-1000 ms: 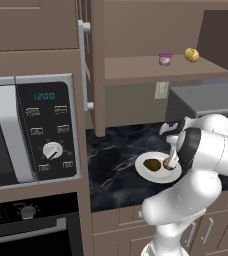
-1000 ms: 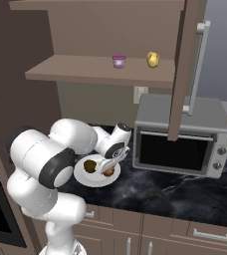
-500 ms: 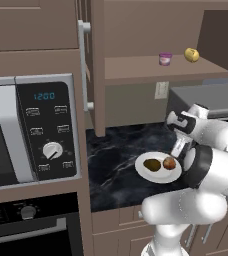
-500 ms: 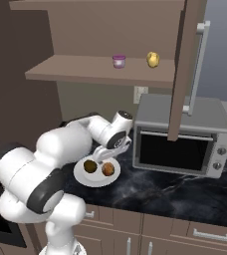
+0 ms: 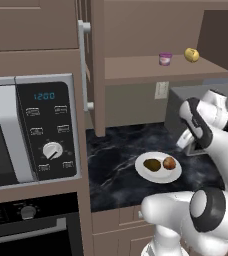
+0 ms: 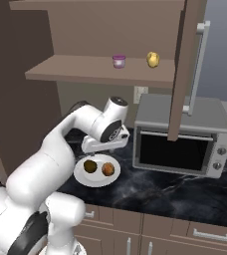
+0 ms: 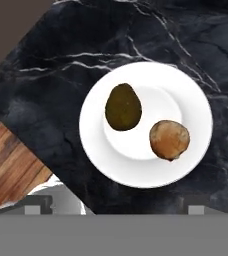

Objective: Pick the avocado and bread from the counter and place them on the plate. Then pick the jam from the cabinet and place it next to the plate. Lastly close the cabinet door.

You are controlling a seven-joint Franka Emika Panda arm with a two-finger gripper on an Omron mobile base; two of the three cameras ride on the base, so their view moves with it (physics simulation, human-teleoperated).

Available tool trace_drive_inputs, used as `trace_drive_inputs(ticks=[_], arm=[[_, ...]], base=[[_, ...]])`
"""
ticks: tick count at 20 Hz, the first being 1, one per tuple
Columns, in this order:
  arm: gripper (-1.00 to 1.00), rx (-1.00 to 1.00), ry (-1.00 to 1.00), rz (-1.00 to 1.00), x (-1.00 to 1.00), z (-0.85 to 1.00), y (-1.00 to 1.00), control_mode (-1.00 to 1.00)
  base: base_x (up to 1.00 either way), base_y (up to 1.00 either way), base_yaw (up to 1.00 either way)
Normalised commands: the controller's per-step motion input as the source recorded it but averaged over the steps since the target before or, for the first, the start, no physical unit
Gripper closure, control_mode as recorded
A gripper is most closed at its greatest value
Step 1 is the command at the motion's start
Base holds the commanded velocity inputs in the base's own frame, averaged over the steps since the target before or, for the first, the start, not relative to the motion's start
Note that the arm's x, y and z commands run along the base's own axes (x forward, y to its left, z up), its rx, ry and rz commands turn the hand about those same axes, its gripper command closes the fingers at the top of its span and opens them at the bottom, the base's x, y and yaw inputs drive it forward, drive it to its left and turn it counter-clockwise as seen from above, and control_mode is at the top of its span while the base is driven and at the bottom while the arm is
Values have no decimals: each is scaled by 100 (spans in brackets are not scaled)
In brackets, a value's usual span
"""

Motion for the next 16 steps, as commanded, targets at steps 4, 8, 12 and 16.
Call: trace_drive_inputs(ticks=[4,8,12,16], arm=[[-100,0,0,-27,-51,67,1,-100],[-100,-2,0,-26,-33,62,12,-100],[-100,-2,0,-24,-6,61,20,-100],[-100,0,0,-22,0,70,10,-100]], base=[[0,0,0],[0,0,0],[0,0,0],[0,0,0]])
